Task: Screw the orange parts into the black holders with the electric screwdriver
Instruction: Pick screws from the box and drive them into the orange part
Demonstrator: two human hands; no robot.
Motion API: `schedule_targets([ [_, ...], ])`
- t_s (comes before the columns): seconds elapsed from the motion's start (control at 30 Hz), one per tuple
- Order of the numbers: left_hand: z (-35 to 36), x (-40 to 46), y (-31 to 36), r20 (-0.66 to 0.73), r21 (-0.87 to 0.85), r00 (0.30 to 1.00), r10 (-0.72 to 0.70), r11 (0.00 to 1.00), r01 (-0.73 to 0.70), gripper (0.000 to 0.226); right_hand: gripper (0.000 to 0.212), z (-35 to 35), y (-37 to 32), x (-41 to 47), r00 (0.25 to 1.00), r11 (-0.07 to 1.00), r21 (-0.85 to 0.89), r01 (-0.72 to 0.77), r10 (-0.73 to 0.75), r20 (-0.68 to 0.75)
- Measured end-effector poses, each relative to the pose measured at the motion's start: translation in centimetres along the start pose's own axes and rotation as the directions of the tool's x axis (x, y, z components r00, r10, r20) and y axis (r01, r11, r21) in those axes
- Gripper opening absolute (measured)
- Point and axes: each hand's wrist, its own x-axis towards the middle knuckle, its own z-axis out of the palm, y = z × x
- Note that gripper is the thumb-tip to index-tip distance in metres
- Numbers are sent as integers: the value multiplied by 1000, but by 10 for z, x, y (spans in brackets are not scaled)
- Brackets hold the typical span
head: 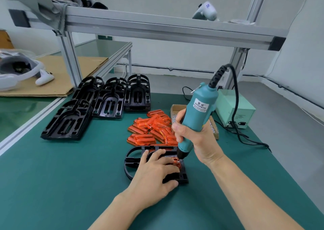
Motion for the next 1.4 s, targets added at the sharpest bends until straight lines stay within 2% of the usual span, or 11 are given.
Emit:
schedule_targets([
  [0.1, -12, 2, 7, -34, -25, 999, 6, 1000, -6, 34, 16, -3, -1, 0, 999, 1000, -23, -8, 7, -50],
  [0.23, -52, 10, 24, -535, -497, 814, -225, 863, -88, 10, 21, 0, 5, 10, 979, 994, -90, -59, 40, -200],
  [0.33, -82, 24, 45, -473, -781, 816, -332, 586, -215, 33, 27, 10, 11, 18, 958, 988, -123, -91, 53, -281],
  [0.47, -99, 45, 70, -418, -870, 863, -283, 398, -291, 43, 20, 21, 13, 21, 941, 969, -229, -89, 7, -338],
  [0.73, -89, 61, 78, -442, -890, 822, -359, 292, -351, 23, 15, 25, 8, 16, 935, 944, -323, -58, -62, -349],
  [0.9, -94, 60, 67, -360, -922, 892, -273, 251, -295, 41, 16, 18, 8, 15, 942, 975, -219, -50, -27, -335],
  [1.0, -86, 42, 39, -303, -914, 898, -319, 364, -179, 41, 18, 5, 10, 12, 941, 992, -119, -50, 7, -337],
  [1.07, -67, 20, 19, -294, -810, 895, -337, 585, -46, 23, 16, -2, 10, 11, 945, 994, -105, -33, -3, -326],
  [1.2, -20, -10, 4, -113, -234, 992, -61, 972, 33, 29, 15, -5, 12, 9, 975, 1000, -19, 11, -15, -222],
  [1.3, -3, -11, -3, 2, 70, 1000, 27, 997, -27, 56, 16, -4, 13, 8, 989, 999, 8, 35, -33, -141],
  [1.4, -2, -9, -5, -33, 57, 999, 30, 998, -28, 50, 18, -1, 13, 8, 998, 999, 22, 45, -44, -50],
])
